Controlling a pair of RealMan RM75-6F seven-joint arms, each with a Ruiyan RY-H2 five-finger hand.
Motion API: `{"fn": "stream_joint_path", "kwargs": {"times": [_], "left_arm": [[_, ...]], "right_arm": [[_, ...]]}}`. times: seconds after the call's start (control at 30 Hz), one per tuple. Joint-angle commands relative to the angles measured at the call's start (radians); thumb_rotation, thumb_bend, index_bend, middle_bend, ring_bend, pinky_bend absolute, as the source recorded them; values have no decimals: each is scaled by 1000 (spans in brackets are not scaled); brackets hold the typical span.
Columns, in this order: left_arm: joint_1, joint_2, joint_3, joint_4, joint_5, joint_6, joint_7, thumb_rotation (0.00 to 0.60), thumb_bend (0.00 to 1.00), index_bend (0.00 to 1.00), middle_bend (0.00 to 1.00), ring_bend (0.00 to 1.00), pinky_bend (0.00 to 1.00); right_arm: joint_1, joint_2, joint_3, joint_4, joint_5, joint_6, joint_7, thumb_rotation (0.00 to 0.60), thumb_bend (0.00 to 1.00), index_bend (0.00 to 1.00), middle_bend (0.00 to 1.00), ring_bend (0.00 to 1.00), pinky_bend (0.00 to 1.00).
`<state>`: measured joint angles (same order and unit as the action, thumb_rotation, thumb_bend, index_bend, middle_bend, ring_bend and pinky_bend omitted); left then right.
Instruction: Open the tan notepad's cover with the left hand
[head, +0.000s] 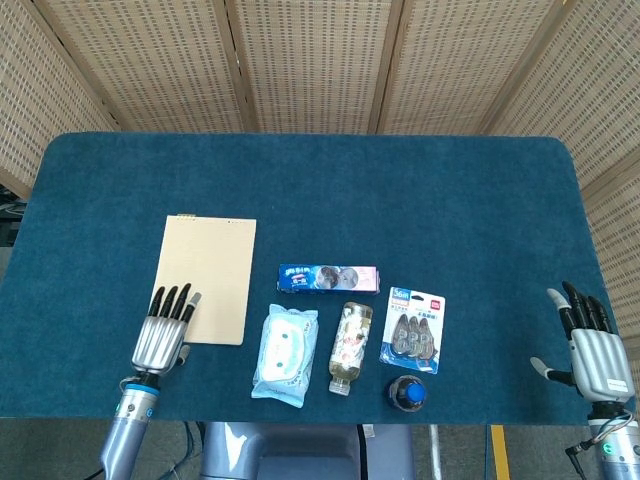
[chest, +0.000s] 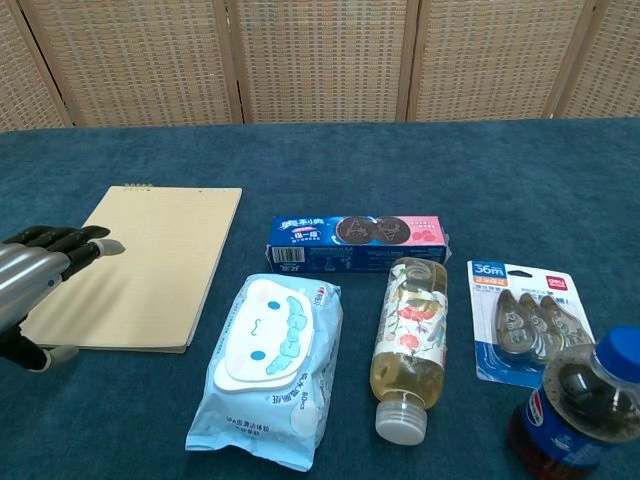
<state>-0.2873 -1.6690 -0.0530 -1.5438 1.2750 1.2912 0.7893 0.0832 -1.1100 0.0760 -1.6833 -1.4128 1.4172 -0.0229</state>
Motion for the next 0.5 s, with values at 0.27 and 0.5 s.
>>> {"fn": "stream_joint_path", "kwargs": {"times": [0.27,0.5], "left_arm": [[-13,-12,1,19,-13,-8,-1,600,266,24,0,0,0],[-21,-23,1,38,-25,-17,-8,600,282,30,0,0,0]], "right_arm": [[-1,1,0,-2,1,1,3,600,156,57,0,0,0],[-2,2,1,-4,2,1,9,600,156,56,0,0,0]]}}
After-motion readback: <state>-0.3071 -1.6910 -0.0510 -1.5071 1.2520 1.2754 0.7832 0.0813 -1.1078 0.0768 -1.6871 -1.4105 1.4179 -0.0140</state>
